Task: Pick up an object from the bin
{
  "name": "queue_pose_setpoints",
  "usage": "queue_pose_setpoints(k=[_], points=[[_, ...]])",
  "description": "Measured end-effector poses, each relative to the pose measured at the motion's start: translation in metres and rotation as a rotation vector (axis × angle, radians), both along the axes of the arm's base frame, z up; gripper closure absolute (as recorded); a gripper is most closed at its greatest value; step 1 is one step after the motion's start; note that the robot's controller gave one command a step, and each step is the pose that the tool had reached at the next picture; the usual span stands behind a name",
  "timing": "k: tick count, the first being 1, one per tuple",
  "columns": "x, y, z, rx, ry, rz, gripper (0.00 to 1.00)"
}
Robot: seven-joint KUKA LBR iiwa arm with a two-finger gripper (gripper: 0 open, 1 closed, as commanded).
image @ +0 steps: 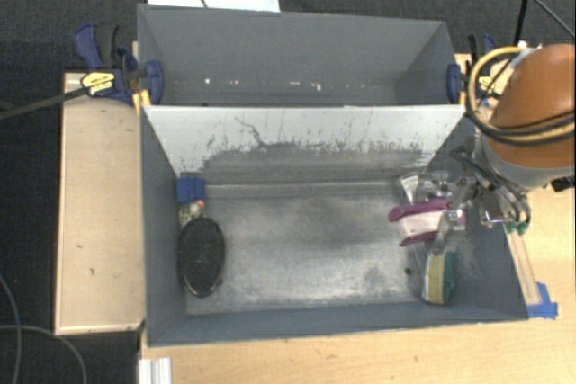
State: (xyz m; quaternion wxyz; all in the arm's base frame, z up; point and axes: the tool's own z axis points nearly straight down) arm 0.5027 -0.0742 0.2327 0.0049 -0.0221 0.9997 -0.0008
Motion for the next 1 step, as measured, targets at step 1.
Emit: queue_pose_setpoints(k=[1], points=[[0.051, -0.0694, -0.0223, -0.002, 0.006, 0.173, 1.0]])
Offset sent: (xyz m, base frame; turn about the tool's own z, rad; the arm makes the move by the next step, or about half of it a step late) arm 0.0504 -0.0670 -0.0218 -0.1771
